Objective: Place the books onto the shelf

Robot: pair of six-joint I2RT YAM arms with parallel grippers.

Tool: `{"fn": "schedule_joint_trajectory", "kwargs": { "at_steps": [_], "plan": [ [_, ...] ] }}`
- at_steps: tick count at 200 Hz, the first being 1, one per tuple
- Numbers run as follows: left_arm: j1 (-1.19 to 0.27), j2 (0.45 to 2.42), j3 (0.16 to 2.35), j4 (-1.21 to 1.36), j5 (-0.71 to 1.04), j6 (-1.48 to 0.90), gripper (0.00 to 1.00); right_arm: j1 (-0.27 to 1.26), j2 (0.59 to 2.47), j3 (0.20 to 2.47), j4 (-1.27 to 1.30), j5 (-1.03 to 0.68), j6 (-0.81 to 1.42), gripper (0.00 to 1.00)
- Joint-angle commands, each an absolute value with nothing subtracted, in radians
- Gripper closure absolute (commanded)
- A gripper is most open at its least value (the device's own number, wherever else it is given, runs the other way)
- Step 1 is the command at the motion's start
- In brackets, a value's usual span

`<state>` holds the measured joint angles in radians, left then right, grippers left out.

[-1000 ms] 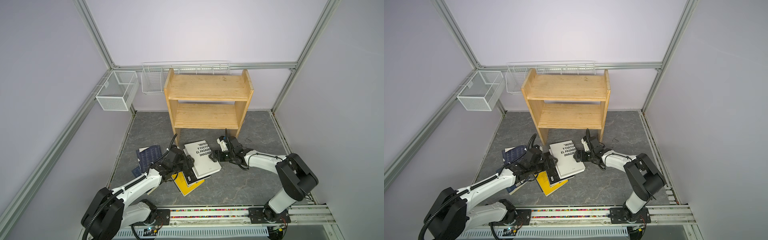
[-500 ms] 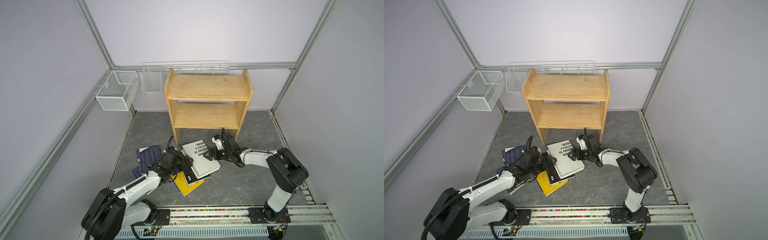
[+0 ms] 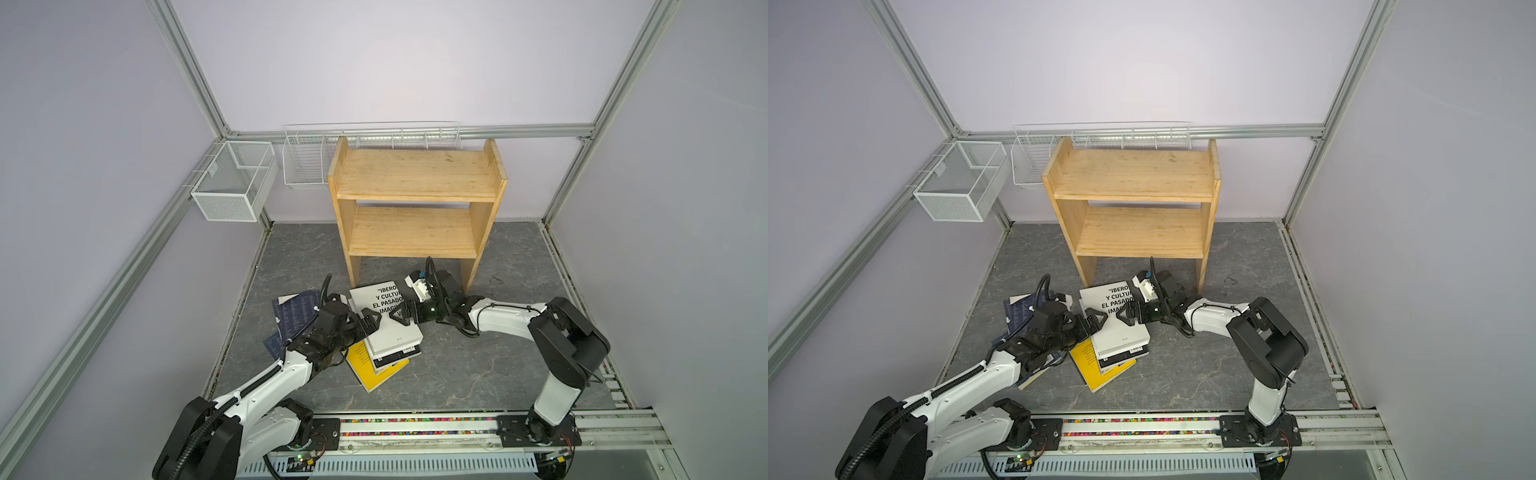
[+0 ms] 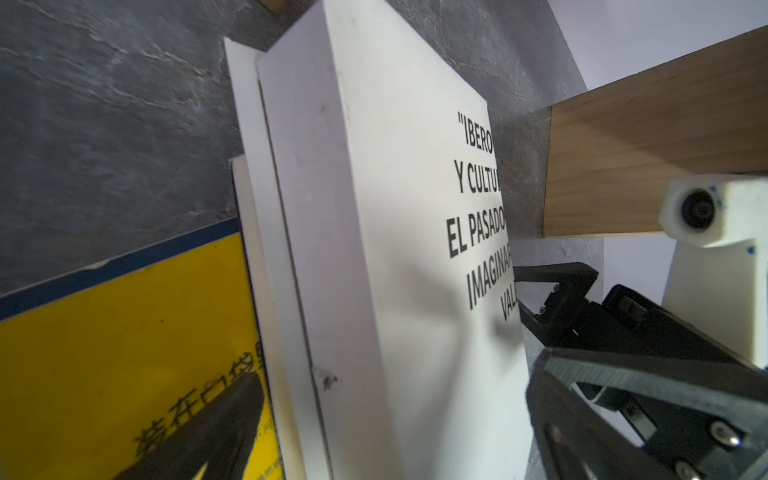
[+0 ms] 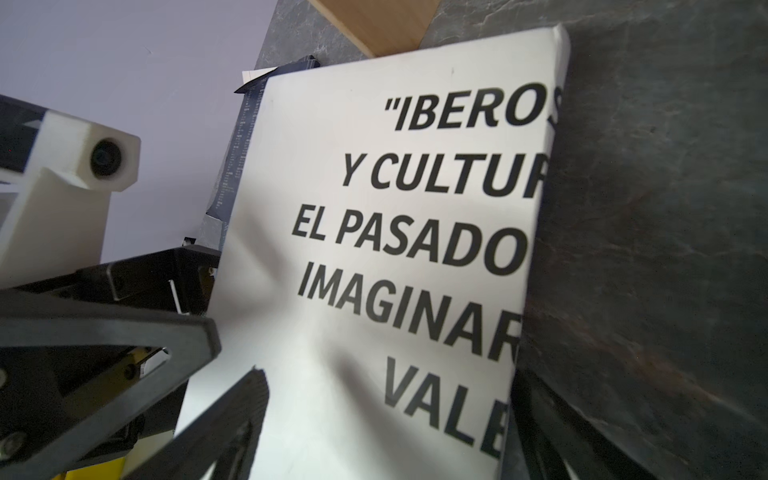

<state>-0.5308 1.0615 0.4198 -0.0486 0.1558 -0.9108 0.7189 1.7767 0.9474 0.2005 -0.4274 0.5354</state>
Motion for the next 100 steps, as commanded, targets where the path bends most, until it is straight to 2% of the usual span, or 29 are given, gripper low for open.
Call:
{"fn": "schedule_joint_trajectory", "kwargs": {
  "at_steps": [1, 100],
  "plan": [
    [-0.522, 1.036, 0.396, -0.022, 0.168, -0.930, 0.01, 0.732, 1.795, 0.974, 0.228, -0.454, 0.551, 0.06],
    [-0.502, 0.874, 0.347, 0.011, 0.172, -0.972, 0.00, 0.760, 1.864, 1.022, 0.287, -0.515, 0.593, 0.04]
  ]
}}
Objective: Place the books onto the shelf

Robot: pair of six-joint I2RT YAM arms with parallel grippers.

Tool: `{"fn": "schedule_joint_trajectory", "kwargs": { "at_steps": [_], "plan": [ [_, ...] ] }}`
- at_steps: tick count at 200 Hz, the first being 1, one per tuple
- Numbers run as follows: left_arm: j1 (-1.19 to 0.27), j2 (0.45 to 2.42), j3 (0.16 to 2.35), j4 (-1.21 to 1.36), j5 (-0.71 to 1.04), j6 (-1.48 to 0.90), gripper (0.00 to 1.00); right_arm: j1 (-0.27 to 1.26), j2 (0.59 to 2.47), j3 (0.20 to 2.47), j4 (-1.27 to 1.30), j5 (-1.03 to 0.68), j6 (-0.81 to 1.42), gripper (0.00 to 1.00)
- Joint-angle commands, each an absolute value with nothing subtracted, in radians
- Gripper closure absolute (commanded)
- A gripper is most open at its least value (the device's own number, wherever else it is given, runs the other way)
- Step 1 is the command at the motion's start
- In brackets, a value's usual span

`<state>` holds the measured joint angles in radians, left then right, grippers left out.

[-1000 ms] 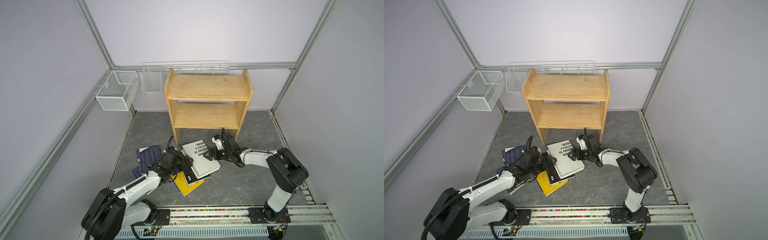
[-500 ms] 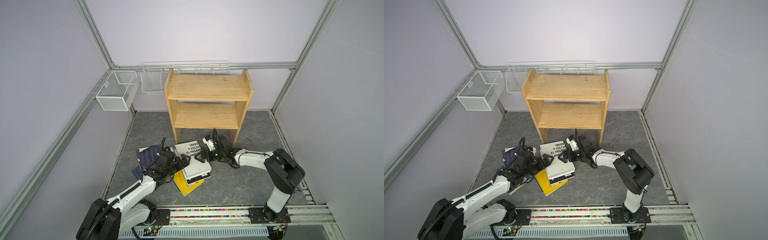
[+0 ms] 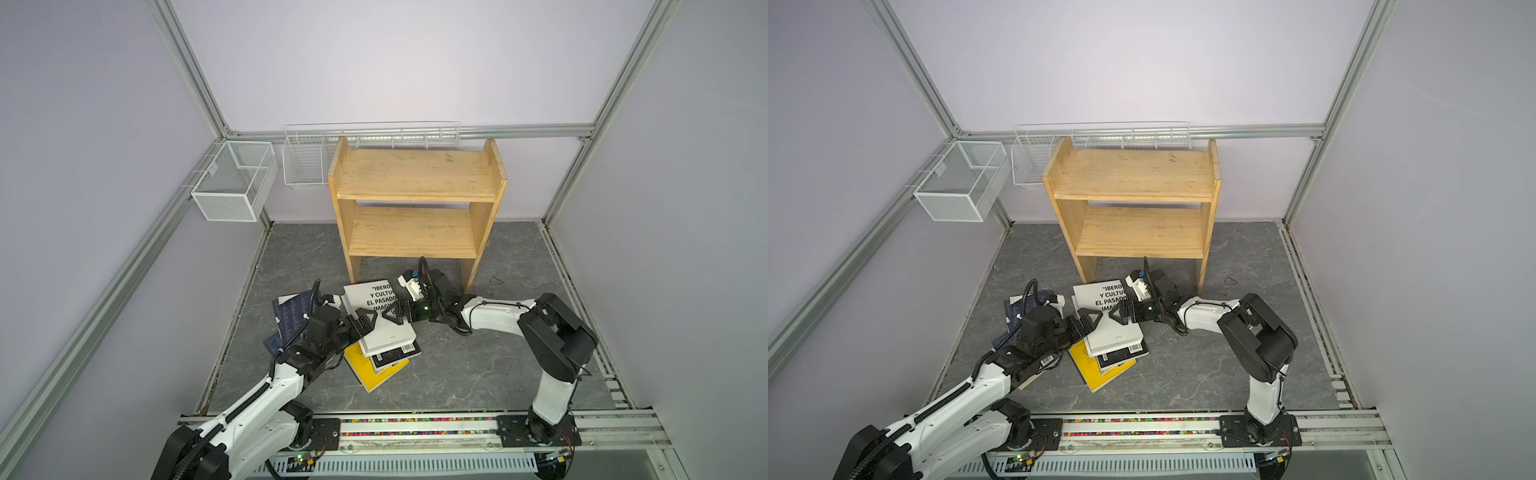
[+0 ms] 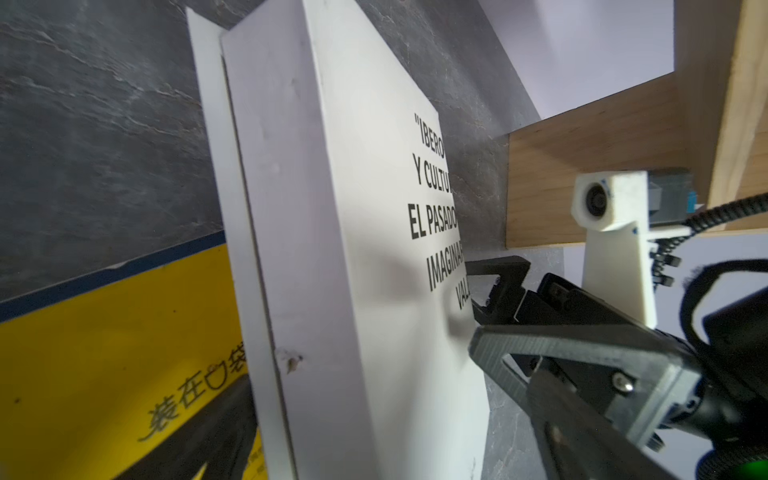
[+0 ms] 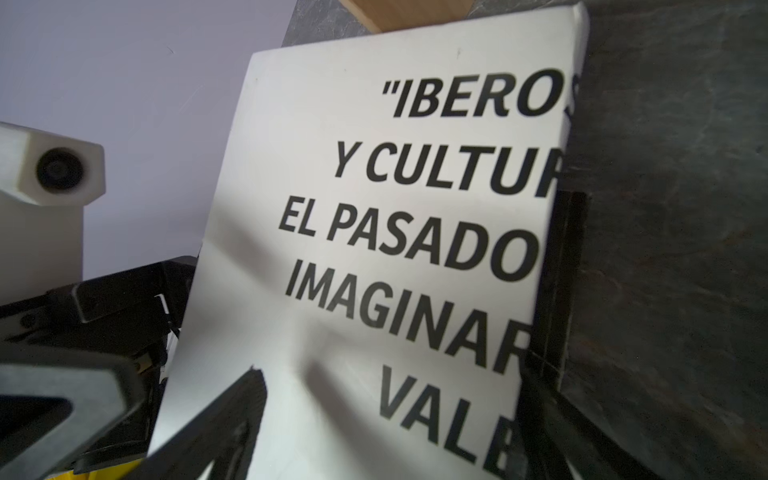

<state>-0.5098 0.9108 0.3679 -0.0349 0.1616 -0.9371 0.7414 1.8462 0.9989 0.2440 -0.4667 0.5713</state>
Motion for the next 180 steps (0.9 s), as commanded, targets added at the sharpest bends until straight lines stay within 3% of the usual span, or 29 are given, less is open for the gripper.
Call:
{"fn": "schedule_joint_trajectory", "kwargs": {
  "at_steps": [1, 49, 180],
  "plan": [
    [-0.501, 0.873, 0.345, 0.012, 0.172, -0.974, 0.00, 0.761, 1.864, 1.023, 0.288, -0.515, 0.593, 0.04],
    [-0.497, 0.782, 0.360, 0.018, 0.187, -0.995, 0.06, 0.764, 1.877, 1.025, 0.322, -0.537, 0.616, 0.05],
    [-0.494, 0.881, 0.513, -0.230, 0.194, -0.986, 0.41, 0.768, 1.874, 1.022, 0.371, -0.543, 0.633, 0.04]
  ]
}}
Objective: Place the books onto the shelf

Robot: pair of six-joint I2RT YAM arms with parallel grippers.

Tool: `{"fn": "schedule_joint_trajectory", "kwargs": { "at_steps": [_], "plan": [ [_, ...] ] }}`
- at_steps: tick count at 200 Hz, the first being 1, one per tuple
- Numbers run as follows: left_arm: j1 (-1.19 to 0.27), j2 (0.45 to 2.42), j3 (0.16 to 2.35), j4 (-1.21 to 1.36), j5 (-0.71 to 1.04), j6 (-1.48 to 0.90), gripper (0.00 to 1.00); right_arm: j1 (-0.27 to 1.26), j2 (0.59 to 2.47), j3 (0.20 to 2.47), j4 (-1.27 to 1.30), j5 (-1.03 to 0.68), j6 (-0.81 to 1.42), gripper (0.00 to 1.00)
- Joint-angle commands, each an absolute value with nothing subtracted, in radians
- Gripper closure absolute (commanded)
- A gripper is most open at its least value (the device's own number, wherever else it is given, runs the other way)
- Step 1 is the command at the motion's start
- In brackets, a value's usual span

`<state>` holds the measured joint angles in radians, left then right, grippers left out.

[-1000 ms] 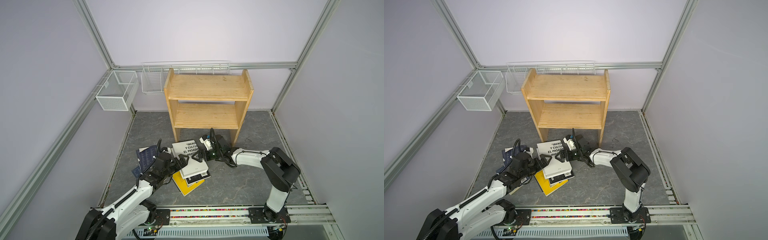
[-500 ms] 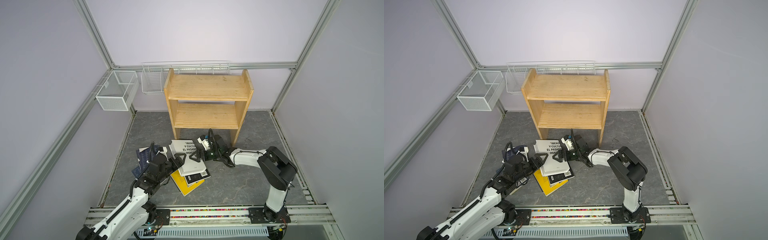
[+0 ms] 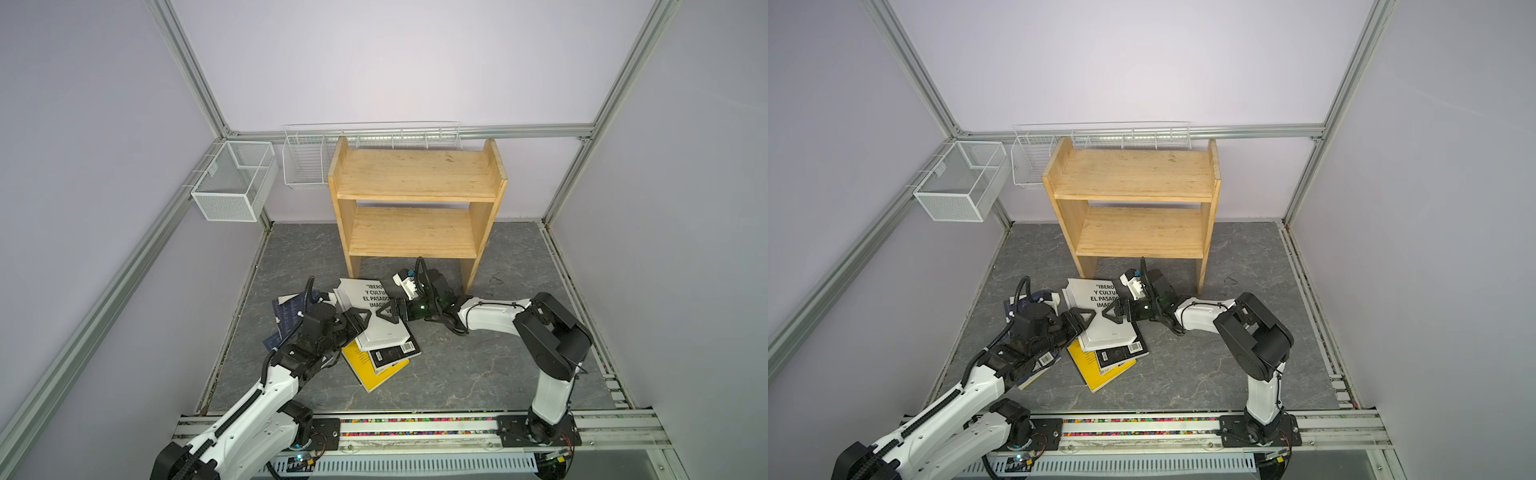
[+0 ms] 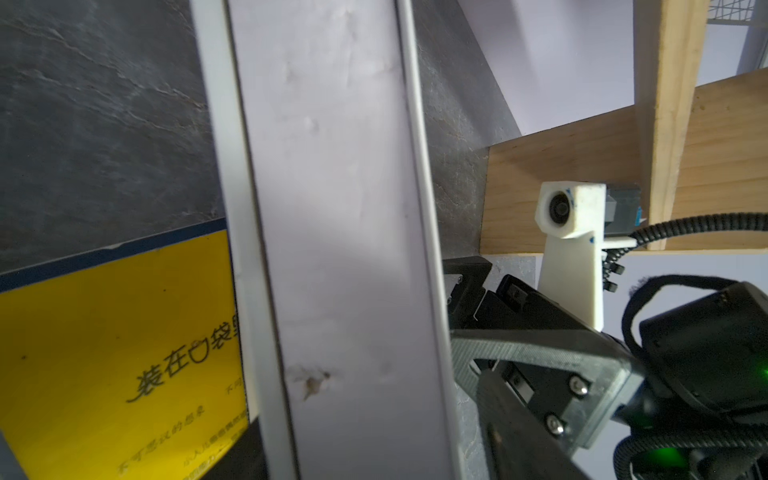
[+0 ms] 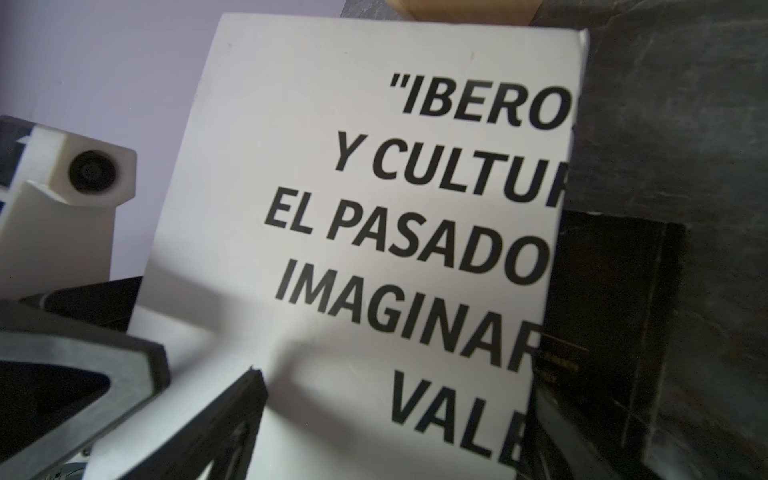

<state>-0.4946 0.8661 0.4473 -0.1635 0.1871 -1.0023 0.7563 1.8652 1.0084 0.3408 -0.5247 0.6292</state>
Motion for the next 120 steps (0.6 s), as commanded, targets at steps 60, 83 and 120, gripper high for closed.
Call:
{"fn": "schedule_joint_trajectory", "kwargs": {
  "at_steps": [60, 83, 120],
  "plan": [
    [-0.494, 0.932, 0.577, -0.337, 0.157, -0.971, 0.53, 0.767, 1.856, 1.017, 0.364, -0.512, 0.620, 0.05],
    [-0.494, 0.930, 0.594, -0.353, 0.156, -0.970, 0.57, 0.768, 1.826, 1.023, 0.326, -0.479, 0.588, 0.06],
    [-0.490, 0.931, 0.660, -0.409, 0.188, -0.965, 0.63, 0.771, 1.715, 1.042, 0.211, -0.350, 0.469, 0.12]
  ]
}}
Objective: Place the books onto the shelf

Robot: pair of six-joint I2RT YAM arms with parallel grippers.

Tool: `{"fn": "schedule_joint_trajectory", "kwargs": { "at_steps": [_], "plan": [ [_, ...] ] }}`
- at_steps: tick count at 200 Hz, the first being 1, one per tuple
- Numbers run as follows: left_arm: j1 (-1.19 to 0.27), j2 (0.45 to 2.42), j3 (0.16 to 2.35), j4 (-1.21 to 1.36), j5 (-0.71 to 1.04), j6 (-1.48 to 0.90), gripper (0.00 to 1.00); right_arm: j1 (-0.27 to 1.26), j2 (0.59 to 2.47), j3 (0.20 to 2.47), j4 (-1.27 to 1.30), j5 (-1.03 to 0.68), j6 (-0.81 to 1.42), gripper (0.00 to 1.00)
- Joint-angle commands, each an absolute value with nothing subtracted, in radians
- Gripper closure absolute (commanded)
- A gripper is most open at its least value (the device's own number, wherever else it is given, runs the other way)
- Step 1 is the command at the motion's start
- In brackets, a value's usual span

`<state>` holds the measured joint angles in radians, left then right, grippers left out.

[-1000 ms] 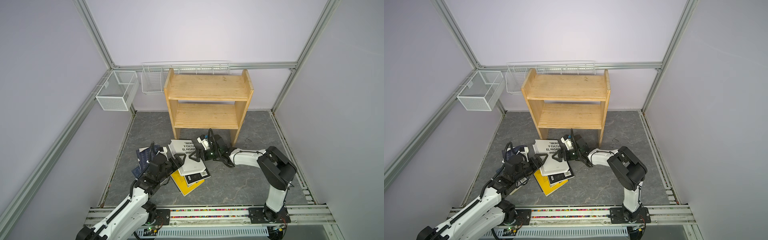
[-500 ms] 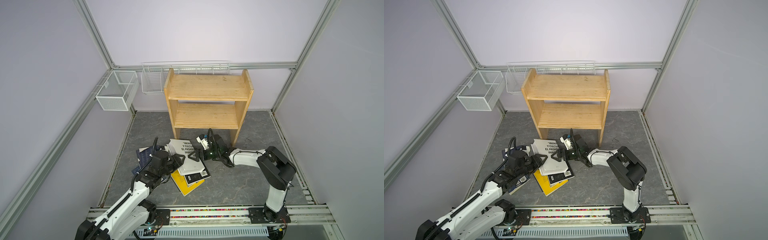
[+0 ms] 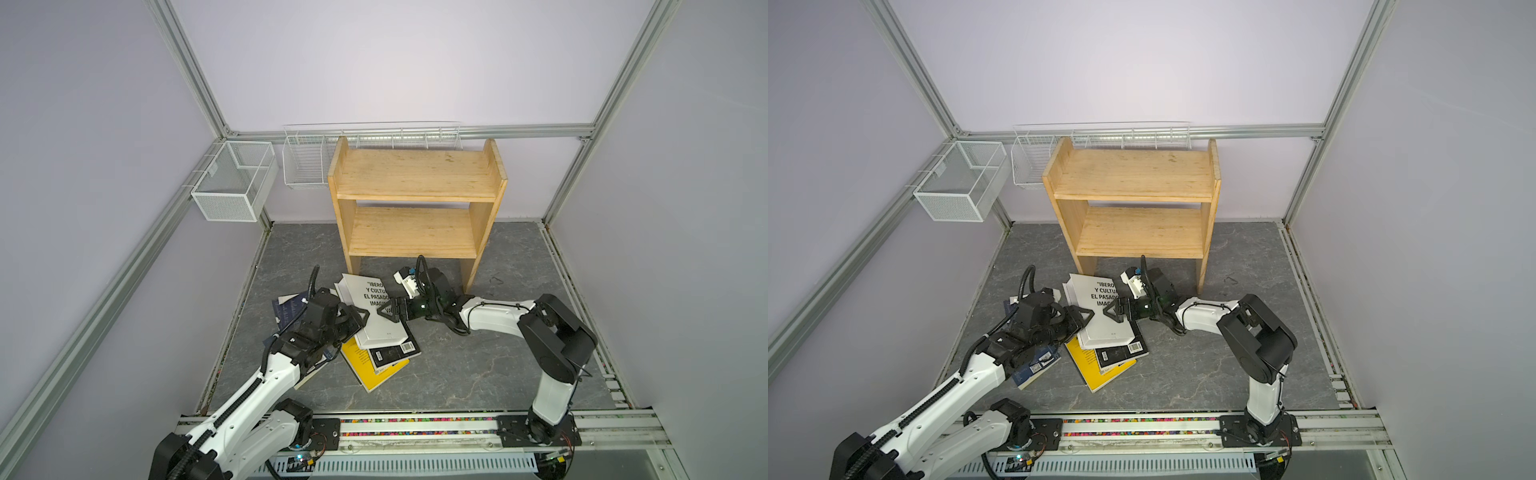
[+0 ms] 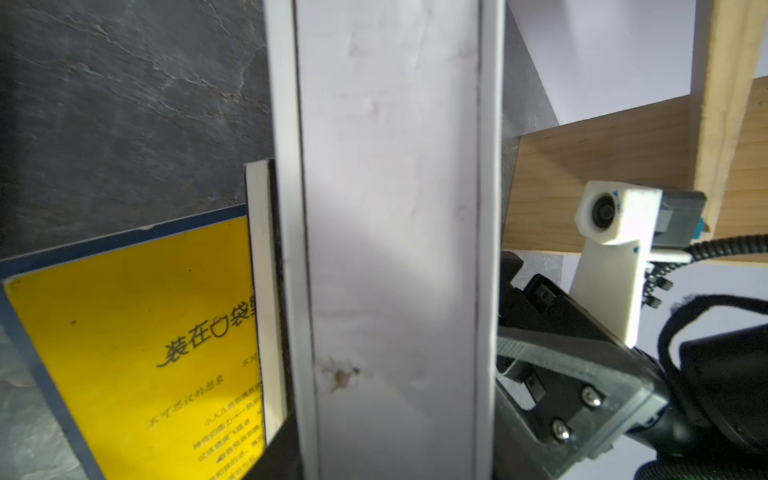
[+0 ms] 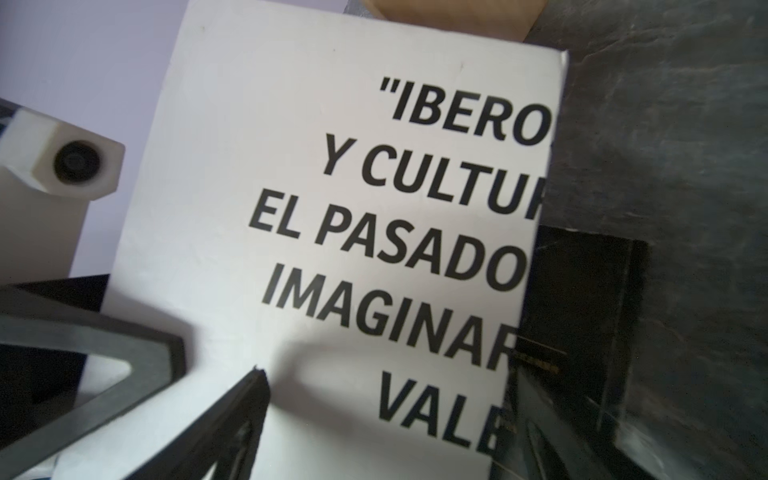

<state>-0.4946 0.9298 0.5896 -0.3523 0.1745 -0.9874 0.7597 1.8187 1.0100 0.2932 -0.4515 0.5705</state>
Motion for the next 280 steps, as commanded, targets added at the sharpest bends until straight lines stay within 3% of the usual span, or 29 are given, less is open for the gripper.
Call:
{"fn": "schedule_joint_trajectory", "kwargs": {
  "at_steps": [1, 65, 147, 198, 280],
  "plan": [
    [-0.489, 0.932, 0.663, -0.412, 0.189, -0.963, 0.63, 0.771, 1.710, 1.043, 0.208, -0.345, 0.465, 0.12],
    [-0.351, 0.971, 0.907, -0.742, 0.422, -0.995, 0.66, 0.827, 1.414, 1.056, -0.017, -0.053, 0.178, 0.12],
    [-0.293, 1.078, 1.089, -0.934, 0.643, -1.107, 0.66, 1.205, 1.262, 1.015, -0.209, 0.329, -0.172, 0.12],
    [-0.286, 1.117, 1.148, -1.037, 0.671, -1.121, 0.66, 1.272, 1.204, 0.945, -0.163, 0.380, -0.213, 0.12],
    [-0.287, 1.148, 1.192, -1.109, 0.680, -1.107, 0.66, 1.292, 1.330, 1.001, -0.078, 0.414, -0.330, 0.12]
  ]
}}
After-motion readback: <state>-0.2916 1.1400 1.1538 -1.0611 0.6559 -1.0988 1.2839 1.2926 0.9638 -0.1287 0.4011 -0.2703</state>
